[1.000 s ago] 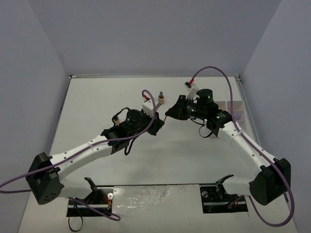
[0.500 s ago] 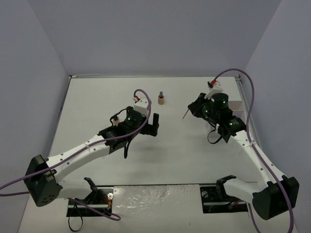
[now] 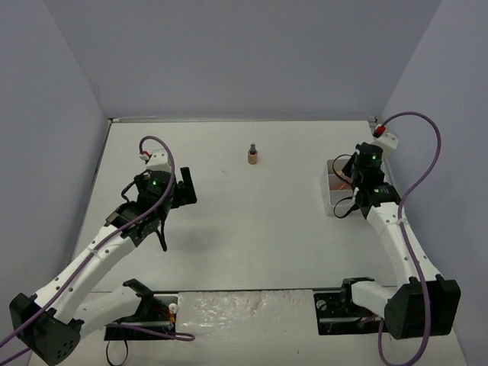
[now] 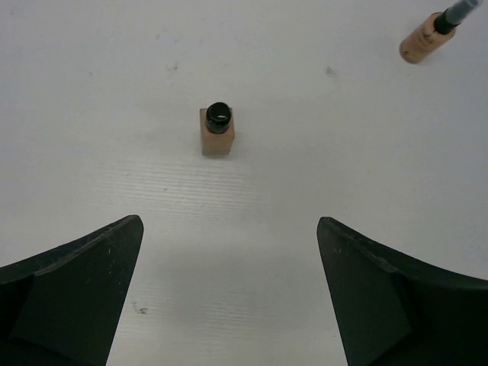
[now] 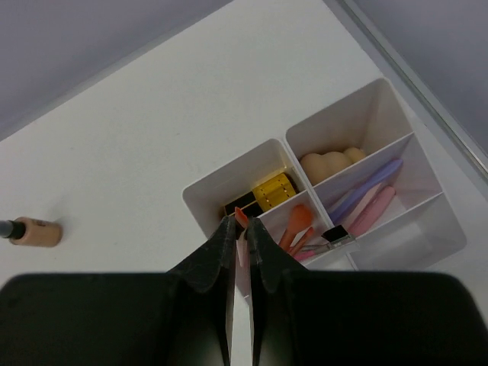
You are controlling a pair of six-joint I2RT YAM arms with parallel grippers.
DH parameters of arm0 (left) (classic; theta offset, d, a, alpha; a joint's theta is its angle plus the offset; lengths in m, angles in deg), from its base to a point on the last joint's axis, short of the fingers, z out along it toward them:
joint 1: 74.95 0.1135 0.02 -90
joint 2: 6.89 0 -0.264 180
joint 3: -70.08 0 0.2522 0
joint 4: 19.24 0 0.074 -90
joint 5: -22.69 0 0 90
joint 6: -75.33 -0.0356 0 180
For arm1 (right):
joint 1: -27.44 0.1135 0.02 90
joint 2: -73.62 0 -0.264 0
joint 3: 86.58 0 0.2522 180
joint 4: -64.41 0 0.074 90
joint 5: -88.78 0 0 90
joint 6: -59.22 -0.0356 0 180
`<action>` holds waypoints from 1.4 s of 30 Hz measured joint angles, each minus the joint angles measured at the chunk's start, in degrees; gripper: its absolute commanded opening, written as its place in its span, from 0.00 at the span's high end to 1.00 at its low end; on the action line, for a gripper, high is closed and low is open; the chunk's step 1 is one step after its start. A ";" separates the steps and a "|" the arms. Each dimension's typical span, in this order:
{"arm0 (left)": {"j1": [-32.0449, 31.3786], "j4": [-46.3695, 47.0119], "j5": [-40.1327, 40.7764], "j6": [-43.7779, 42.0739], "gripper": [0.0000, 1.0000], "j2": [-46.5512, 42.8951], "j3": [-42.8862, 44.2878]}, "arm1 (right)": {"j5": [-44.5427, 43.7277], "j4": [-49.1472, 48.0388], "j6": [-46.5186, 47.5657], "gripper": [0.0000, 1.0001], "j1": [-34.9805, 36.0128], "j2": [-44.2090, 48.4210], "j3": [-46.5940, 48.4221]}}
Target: Organize the makeup
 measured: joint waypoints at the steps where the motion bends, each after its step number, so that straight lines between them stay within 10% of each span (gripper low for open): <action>1: 0.62 -0.71 0.02 0.19 0.03 -0.71 -0.88 | -0.72 -0.49 -0.18 1.00 -0.37 -0.90 -0.25; 8: 4.11 -2.95 -1.71 0.38 0.03 -1.51 -3.61 | -2.63 -3.29 -0.79 0.97 -0.62 -6.46 -2.73; 22: 6.27 -2.81 -4.85 0.61 0.03 3.34 -3.66 | 1.34 -5.58 -2.05 0.25 -0.62 -8.00 -4.07; 36: 7.40 -2.13 -7.26 0.75 0.03 10.00 -0.49 | 15.45 -1.30 8.30 0.19 6.20 -5.01 5.32; 42: 9.04 -2.59 -7.77 -0.74 0.03 8.42 0.89 | 21.46 -1.85 17.77 0.21 15.18 -17.38 19.11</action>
